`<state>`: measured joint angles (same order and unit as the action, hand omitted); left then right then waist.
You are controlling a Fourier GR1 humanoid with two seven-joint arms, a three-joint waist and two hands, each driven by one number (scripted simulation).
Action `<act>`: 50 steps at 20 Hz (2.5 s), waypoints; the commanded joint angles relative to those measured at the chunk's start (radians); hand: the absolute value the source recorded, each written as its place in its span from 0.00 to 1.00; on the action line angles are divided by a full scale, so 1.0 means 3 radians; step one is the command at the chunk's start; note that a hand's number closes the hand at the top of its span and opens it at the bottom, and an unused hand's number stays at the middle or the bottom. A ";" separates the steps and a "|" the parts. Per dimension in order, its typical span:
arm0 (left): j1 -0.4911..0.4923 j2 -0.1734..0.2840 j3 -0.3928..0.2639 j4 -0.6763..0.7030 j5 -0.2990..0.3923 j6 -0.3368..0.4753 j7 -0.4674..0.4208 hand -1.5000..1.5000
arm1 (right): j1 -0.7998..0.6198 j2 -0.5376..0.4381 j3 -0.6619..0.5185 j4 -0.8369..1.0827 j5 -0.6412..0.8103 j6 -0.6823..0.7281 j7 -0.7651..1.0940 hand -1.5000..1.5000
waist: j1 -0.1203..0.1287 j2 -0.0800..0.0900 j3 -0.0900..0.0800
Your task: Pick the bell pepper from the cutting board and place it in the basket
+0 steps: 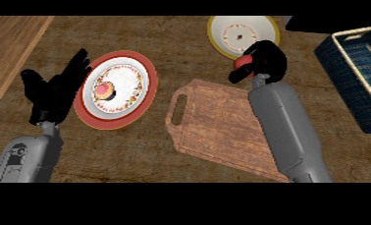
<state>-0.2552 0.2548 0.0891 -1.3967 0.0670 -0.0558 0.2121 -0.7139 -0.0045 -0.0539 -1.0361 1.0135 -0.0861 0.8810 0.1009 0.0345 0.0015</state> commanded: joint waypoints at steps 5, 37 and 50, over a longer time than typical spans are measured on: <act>-0.0122 -0.0032 -0.0087 0.0009 -0.0010 -0.0047 0.0086 0.50 | -0.0886 0.0015 -0.0229 0.0295 0.0018 -0.1455 0.0316 1.00 | 0.0124 -0.0001 0.0001; -0.0153 -0.0015 0.0057 0.0118 -0.0042 0.0058 0.0046 0.50 | -0.2830 -0.1313 -0.0879 0.2496 0.1881 -0.1738 0.1250 1.00 | -0.0081 0.0006 -0.0013; -0.0020 0.0151 0.0230 0.0148 0.0093 -0.0110 0.0084 0.50 | -0.2434 -0.1577 -0.1027 0.2587 0.1960 -0.1808 0.1101 1.00 | -0.0226 -0.0076 -0.0006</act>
<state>-0.2601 0.2749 0.1332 -1.3601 0.0727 -0.0668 0.2152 -1.4712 -0.4729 -0.3563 -0.2609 1.5976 -0.6209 1.1054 0.0468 0.0179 -0.0006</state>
